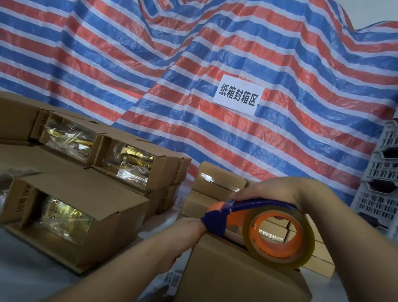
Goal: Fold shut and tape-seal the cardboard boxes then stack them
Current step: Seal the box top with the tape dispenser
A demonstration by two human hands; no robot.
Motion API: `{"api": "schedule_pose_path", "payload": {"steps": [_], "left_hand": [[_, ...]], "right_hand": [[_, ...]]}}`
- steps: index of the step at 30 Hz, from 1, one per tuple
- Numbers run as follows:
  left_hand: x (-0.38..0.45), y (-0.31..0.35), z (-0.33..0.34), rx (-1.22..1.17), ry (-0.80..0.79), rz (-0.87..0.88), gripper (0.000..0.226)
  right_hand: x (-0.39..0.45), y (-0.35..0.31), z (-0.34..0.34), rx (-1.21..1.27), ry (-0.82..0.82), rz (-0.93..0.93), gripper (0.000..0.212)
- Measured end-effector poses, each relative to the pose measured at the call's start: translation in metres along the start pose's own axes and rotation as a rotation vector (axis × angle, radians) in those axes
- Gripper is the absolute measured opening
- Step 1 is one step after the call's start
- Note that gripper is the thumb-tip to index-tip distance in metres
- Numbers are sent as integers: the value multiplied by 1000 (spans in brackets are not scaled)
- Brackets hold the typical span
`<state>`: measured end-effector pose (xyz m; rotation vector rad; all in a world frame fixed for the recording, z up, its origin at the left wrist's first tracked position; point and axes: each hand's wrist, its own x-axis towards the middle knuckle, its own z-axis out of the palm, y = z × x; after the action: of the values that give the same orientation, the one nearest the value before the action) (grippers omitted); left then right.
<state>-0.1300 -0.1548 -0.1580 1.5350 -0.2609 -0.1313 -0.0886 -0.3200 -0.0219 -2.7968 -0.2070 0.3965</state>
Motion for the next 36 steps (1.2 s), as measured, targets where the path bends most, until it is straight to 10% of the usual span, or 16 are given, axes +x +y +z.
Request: {"api": "schedule_pose_path", "payload": {"steps": [19, 29, 36], "left_hand": [[21, -16, -14, 228, 109, 114, 28], [-8, -9, 9, 1276, -36, 474, 67], [-7, -12, 6, 1431, 32, 492, 78]], "right_hand": [[-32, 35, -13, -130, 8, 192, 49], [-24, 35, -12, -81, 12, 215, 54], [-43, 44, -21, -55, -27, 145, 56]]}}
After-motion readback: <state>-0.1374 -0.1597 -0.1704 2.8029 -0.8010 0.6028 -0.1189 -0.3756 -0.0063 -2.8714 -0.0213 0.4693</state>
